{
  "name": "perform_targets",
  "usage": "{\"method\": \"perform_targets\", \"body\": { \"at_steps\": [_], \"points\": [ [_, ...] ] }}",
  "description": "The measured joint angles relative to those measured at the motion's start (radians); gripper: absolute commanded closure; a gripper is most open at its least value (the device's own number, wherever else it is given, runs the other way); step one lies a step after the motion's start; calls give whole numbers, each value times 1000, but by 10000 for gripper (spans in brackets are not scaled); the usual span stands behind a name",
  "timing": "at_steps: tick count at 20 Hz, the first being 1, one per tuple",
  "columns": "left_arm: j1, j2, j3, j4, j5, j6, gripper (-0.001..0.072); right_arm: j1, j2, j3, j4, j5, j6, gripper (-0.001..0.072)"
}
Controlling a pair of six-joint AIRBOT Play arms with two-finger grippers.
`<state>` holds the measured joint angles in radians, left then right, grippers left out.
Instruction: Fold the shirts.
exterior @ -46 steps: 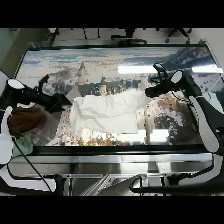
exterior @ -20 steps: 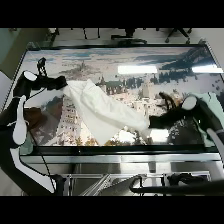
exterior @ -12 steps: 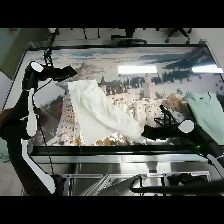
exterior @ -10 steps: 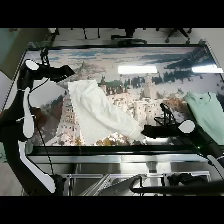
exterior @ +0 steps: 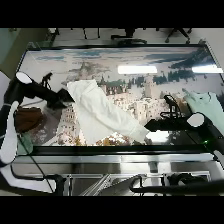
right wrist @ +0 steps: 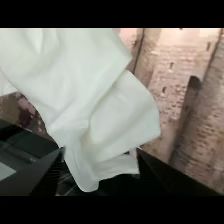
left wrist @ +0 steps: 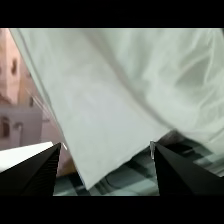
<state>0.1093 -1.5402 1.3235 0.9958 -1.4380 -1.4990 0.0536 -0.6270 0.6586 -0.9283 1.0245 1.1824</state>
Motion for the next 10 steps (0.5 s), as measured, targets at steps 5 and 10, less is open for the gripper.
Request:
{"method": "perform_targets", "body": {
  "at_steps": [5, 10],
  "points": [
    [-89, 278, -541, -36, 246, 15, 76, -14, -7, 29, -42, 184, -100, 70],
    [-212, 375, -815, -143, 558, 23, 77, 11, -48, 30, -52, 232, -193, 70]
  ]
}}
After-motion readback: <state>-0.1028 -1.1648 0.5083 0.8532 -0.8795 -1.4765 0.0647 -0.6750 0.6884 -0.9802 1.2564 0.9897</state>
